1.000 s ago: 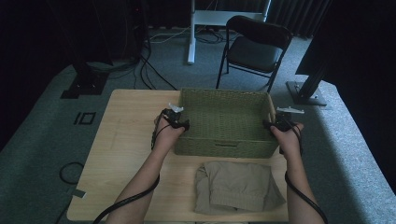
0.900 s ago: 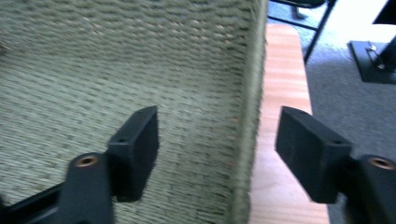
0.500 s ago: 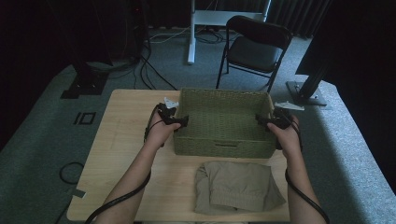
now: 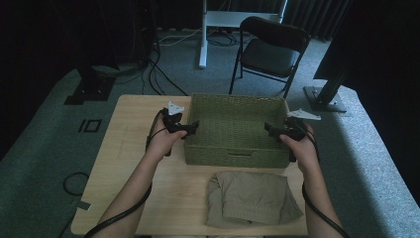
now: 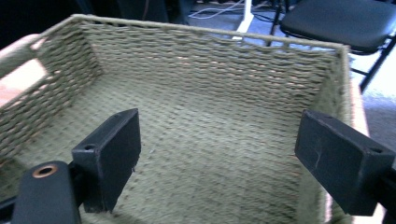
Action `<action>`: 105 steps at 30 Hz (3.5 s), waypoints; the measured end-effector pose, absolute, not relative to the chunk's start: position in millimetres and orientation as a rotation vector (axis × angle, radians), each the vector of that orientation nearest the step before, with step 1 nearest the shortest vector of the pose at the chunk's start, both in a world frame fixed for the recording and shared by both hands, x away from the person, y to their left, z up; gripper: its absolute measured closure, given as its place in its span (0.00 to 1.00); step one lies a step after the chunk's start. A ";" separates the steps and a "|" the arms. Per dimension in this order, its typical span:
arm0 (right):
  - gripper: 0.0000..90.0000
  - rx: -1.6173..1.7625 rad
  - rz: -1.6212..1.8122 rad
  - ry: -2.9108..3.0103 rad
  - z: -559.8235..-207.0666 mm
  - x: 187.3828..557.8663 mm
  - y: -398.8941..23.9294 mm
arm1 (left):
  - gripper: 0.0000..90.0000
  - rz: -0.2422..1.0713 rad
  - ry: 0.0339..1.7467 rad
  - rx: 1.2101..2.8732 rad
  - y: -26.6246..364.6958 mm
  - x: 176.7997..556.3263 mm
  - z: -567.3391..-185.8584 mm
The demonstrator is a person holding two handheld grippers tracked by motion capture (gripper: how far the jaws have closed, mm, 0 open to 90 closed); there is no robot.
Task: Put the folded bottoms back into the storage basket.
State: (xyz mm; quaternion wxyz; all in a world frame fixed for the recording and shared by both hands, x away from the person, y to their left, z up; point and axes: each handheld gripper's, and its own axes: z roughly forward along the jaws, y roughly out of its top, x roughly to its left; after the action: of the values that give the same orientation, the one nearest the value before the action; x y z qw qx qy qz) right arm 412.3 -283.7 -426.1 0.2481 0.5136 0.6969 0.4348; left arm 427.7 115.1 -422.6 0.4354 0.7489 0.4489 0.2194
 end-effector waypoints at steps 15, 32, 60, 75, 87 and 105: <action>0.16 1.319 1.210 1.938 -425.6 375.8 -278.3 | 0.28 0.545 0.995 1.905 114.0 395.5 -412.3; 0.16 1.298 1.243 1.968 -438.6 338.3 -279.5 | 0.22 0.501 0.871 1.904 88.1 349.3 -417.0; 0.15 1.305 1.209 2.029 -489.5 282.8 -275.9 | 0.22 0.344 0.800 2.044 37.1 291.3 -488.7; 0.15 1.423 0.995 2.057 -534.8 274.7 -295.9 | 0.21 0.371 0.949 2.115 22.6 285.2 -532.9; 0.15 1.518 0.977 2.073 -552.5 275.0 -301.2 | 0.20 0.335 0.980 2.126 19.5 289.2 -548.4; 0.78 1.425 0.979 2.183 -545.7 269.7 -287.8 | 0.59 0.310 0.831 2.167 12.0 291.0 -551.3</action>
State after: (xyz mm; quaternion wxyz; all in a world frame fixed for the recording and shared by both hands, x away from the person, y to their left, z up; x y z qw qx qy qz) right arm 269.7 -287.8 -545.7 0.1775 0.5036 0.7715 0.3460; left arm 291.0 12.0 -551.3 0.3896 0.8524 0.3268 0.1220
